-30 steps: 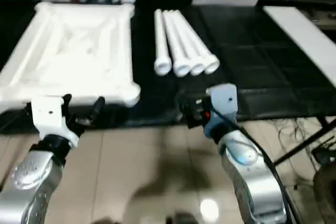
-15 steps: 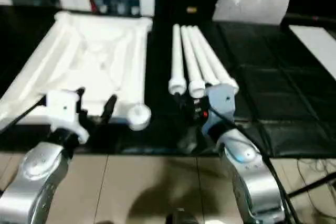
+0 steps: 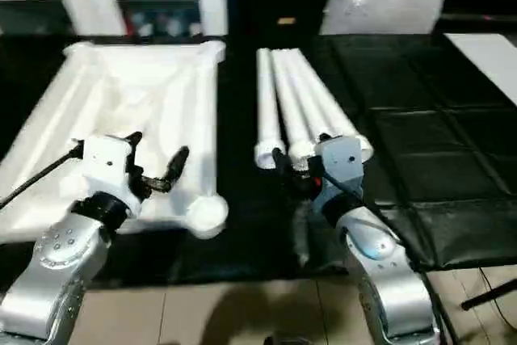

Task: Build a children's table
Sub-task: Move to table, then move table base

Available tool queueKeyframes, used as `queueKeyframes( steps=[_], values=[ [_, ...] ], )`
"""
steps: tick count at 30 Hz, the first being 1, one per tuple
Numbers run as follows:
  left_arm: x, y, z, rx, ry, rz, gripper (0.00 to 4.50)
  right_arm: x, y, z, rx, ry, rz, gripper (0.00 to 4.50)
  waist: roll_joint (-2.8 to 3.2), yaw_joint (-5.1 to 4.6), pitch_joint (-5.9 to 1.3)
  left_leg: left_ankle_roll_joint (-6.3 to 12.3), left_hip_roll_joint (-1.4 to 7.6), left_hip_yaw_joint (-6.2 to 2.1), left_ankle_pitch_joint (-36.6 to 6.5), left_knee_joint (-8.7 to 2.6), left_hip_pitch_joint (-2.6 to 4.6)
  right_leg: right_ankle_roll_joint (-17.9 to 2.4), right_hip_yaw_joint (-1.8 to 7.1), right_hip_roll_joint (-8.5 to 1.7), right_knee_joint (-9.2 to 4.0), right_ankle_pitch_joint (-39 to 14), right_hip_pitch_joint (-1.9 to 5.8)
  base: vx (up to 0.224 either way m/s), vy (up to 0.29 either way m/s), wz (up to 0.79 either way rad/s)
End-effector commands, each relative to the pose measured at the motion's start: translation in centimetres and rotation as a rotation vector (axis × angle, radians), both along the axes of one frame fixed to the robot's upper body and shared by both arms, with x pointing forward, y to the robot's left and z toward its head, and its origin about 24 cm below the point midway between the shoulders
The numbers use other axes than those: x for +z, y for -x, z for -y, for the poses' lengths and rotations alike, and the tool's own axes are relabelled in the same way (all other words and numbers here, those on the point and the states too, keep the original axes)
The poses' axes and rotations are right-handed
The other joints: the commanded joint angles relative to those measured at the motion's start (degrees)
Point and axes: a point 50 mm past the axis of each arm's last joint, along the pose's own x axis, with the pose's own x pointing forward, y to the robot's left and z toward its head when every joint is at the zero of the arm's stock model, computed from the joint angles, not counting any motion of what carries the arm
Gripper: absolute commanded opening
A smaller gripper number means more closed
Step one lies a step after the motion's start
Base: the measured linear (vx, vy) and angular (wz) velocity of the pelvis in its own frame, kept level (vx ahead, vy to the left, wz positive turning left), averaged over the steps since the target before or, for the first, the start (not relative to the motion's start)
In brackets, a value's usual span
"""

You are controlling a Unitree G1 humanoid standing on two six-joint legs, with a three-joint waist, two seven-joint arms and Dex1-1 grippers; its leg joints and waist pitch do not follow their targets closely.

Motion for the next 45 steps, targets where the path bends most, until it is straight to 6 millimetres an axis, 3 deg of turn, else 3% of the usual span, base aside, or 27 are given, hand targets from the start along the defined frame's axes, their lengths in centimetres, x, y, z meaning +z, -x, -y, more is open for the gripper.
queueKeyframes(
  steps=[1,2,3,4,5,6,7,8,9,10,11,12,13,14,15,16,18,20,21,23,26,32,36,38,40,41,45],
  values=[
    [0.1,0.1,-0.4,-0.018,-0.023,0.004,4.48,0.7,-0.1,-0.1,0.018,-0.009,0.026,4.50,-1.86,2.87,-3.79,5.74,1.66,-1.01,2.1,3.07,-6.81,-15.1,8.87,-10.53,-8.93,-8.1,9.70,0.155,-0.061,0.01],
    [0.1,0.1,-0.4,-0.028,-0.020,0.006,4.48,0.7,-0.1,0.0,0.020,-0.007,0.022,4.50,-1.81,3.01,-3.87,3.46,1.74,-1.25,4.4,2.96,-7.48,-16.2,7.82,-9.41,-8.27,-5.0,9.62,0.154,-0.036,-0.16],
    [0.3,0.3,-0.4,-0.074,-0.010,0.009,4.48,0.8,-0.1,-0.1,0.061,-0.015,0.013,4.50,-1.03,3.29,-3.10,0.66,2.76,-1.22,12.0,-1.33,-6.77,-18.7,3.72,-5.60,-7.92,0.7,7.32,0.129,-0.024,-0.14],
    [0.3,0.4,-0.4,-0.096,-0.006,0.009,4.48,0.8,-0.1,-0.2,0.089,-0.025,0.012,4.50,0.28,3.52,-3.49,0.87,3.37,-1.24,16.3,-3.82,-6.52,-17.9,1.91,-3.94,-6.58,3.6,7.00,0.129,-0.024,-0.14],
    [0.3,0.5,-0.6,-0.118,-0.014,0.000,4.48,1.0,-0.1,-0.2,0.103,-0.012,0.013,4.50,2.62,3.35,-3.76,2.53,5.78,-1.73,19.2,-6.79,-3.02,-13.3,-0.73,-1.29,-5.42,7.2,4.35,0.138,0.017,-0.09],
    [0.2,0.5,-0.7,-0.130,-0.023,-0.008,4.48,1.1,-0.2,-0.2,0.109,-0.002,0.014,4.50,3.91,1.86,-4.97,10.50,10.22,-6.13,31.3,-5.20,1.19,-8.8,-1.14,0.25,-0.25,11.5,-0.05,0.153,0.039,0.02],
    [0.2,0.6,-0.8,-0.158,-0.037,-0.014,4.48,1.3,-0.2,-0.4,0.146,-0.030,0.018,4.50,3.53,1.54,-5.49,13.29,11.87,-7.55,39.3,-4.47,2.82,-7.2,0.17,-1.20,0.00,11.0,-2.19,0.153,0.039,0.02],
    [0.0,0.9,-1.1,-0.244,-0.059,-0.051,4.48,2.0,-0.2,-0.7,0.222,-0.039,0.052,4.50,3.40,1.43,-5.85,14.66,12.47,-8.65,48.4,-4.04,3.37,-5.4,1.22,-2.35,0.06,11.5,-2.73,0.110,0.030,0.03],
    [0.0,0.9,-1.1,-0.248,-0.060,-0.053,4.48,2.1,-0.2,-0.7,0.226,-0.039,0.054,4.50,2.14,1.73,-5.85,13.19,10.54,-8.49,63.8,-3.23,2.86,-0.4,3.46,-4.31,-1.21,16.9,-3.15,0.000,0.000,0.00],
    [0.0,1.1,-1.2,-0.281,-0.068,-0.067,4.48,2.1,-0.2,-0.8,0.255,-0.021,0.056,4.50,1.52,2.09,-5.80,11.54,8.53,-7.53,60.2,-3.12,1.42,-0.3,3.81,-4.46,-1.75,19.5,-1.98,0.000,0.000,0.00],
    [-0.1,1.3,-1.5,-0.340,-0.087,-0.092,4.48,1.8,-0.2,-0.8,0.303,0.025,0.034,4.50,-0.12,3.09,-5.86,7.45,4.24,-3.79,45.5,-3.45,-2.99,-0.2,3.80,-3.97,-1.96,30.3,1.95,0.000,0.000,0.00],
    [-0.1,1.5,-1.6,-0.384,-0.106,-0.109,4.48,1.6,-0.1,-0.8,0.329,0.034,0.014,4.50,0.11,4.48,-5.36,3.04,3.91,-2.05,26.0,-4.49,-3.84,0.0,3.69,-4.25,-2.92,33.2,2.41,0.000,0.000,0.00],
    [-0.1,1.6,-1.8,-0.417,-0.127,-0.119,4.48,1.5,-0.1,-0.7,0.341,0.032,0.003,4.50,-0.03,4.17,-5.08,1.12,4.30,-1.88,18.3,-5.25,-4.10,-0.6,3.49,-4.26,-2.98,31.8,2.87,0.000,0.000,0.00],
    [-0.2,1.8,-2.3,-0.474,-0.176,-0.144,4.48,1.4,-0.2,-0.6,0.360,0.073,-0.010,4.50,0.71,4.22,-4.59,-2.51,5.21,-2.12,8.9,-6.58,-3.35,-3.1,2.45,-3.53,-3.40,24.5,2.84,-0.066,-0.015,-0.02],
    [-0.2,1.9,-2.6,-0.506,-0.199,-0.162,4.48,1.4,-0.3,-0.5,0.373,0.099,-0.014,4.50,1.06,3.73,-4.04,-4.15,6.14,-2.49,2.0,-7.51,-2.44,-6.3,2.18,-2.86,-3.73,15.2,2.28,-0.078,-0.006,-0.04],
    [-0.2,1.9,-2.7,-0.515,-0.204,-0.166,4.48,1.4,-0.2,-0.5,0.381,0.105,-0.017,4.50,1.13,3.57,-3.79,-4.52,6.32,-2.43,-0.9,-7.90,-2.12,-8.1,2.17,-2.69,-4.07,10.8,2.06,-0.078,-0.006,-0.04],
    [-0.2,1.8,-3.5,-0.582,-0.256,-0.176,4.48,1.0,0.1,-0.7,0.507,0.113,-0.078,4.50,1.23,3.62,-2.74,-5.94,6.69,-1.71,-12.6,-8.98,-1.33,-12.7,2.83,-3.12,-5.54,-6.7,1.25,-0.088,0.013,0.02],
    [-0.1,1.5,-4.0,-0.625,-0.281,-0.183,4.11,0.9,0.4,-0.8,0.566,0.119,-0.097,4.50,0.94,3.86,-2.30,-8.04,6.63,-1.16,-18.5,-9.07,-0.81,-12.1,3.42,-3.88,-6.79,-19.6,0.57,-0.097,0.017,0.03],
    [-0.1,1.4,-4.1,-0.640,-0.290,-0.184,4.11,0.9,0.4,-0.8,0.585,0.121,-0.103,4.50,0.92,3.96,-2.52,-8.85,6.80,-1.09,-18.5,-9.18,-0.89,-11.2,3.55,-4.14,-6.94,-21.8,0.55,-0.085,0.021,-0.03],
    [-0.2,1.3,-4.7,-0.737,-0.315,-0.237,4.11,0.7,0.8,-0.9,0.649,0.132,-0.131,4.50,0.84,4.14,-2.76,-8.97,7.05,-0.99,-17.1,-9.72,-1.18,-10.4,3.17,-3.76,-6.58,-18.7,0.45,-0.072,0.026,-0.05],
    [-0.3,1.2,-4.9,-0.786,-0.346,-0.260,3.92,0.6,1.0,-0.9,0.687,0.137,-0.150,4.50,0.87,4.09,-2.99,-8.73,7.09,-0.71,-16.4,-10.15,-1.42,-10.3,2.66,-3.69,-6.17,-14.0,0.32,0.000,0.000,0.00],
    [-1.0,0.1,-4.5,-0.879,-0.403,-0.289,3.92,0.1,1.5,-0.7,0.741,0.164,-0.207,4.50,1.37,4.21,-3.16,-7.45,7.22,-0.16,-12.6,-9.86,-1.51,-11.2,2.98,-4.14,-6.03,-8.2,0.20,0.000,0.000,0.00],
    [-1.4,0.2,-4.3,-0.941,-0.416,-0.331,3.92,-0.1,1.9,-0.5,0.744,0.174,-0.213,4.50,1.62,4.27,-3.94,-3.90,7.29,0.34,-1.4,-8.90,-2.25,-13.6,2.59,-4.02,-4.78,8.9,1.05,0.000,0.000,0.00],
    [-1.5,0.3,-4.3,-0.973,-0.416,-0.356,3.92,-0.3,2.2,-0.4,0.750,0.171,-0.229,4.50,1.76,4.47,-4.18,-2.13,7.28,0.62,2.1,-8.39,-2.18,-14.2,2.40,-3.89,-4.42,14.8,0.89,0.000,0.000,0.00],
    [-1.6,0.3,-4.3,-0.992,-0.418,-0.364,3.92,-0.4,2.4,-0.3,0.751,0.172,-0.238,4.50,1.48,4.38,-4.01,-1.45,7.27,0.77,2.1,-8.43,-2.32,-14.5,2.27,-3.80,-4.45,15.4,0.99,0.000,0.000,0.00],
    [-1.6,0.2,-4.3,-0.993,-0.420,-0.363,3.92,-0.5,2.4,-0.3,0.751,0.172,-0.242,4.50,1.81,4.41,-3.65,-1.50,7.42,0.75,-0.2,-8.72,-2.19,-15.1,2.21,-3.95,-4.75,12.2,0.90,0.000,0.000,0.00],
    [-1.6,-0.2,-4.4,-0.994,-0.425,-0.363,3.92,-0.6,2.7,-0.4,0.768,0.167,-0.265,4.50,1.86,4.31,-2.92,-2.74,7.75,0.79,-5.2,-9.34,-1.97,-16.1,2.32,-3.93,-5.31,3.3,0.73,0.000,0.000,0.00]
  ],
)
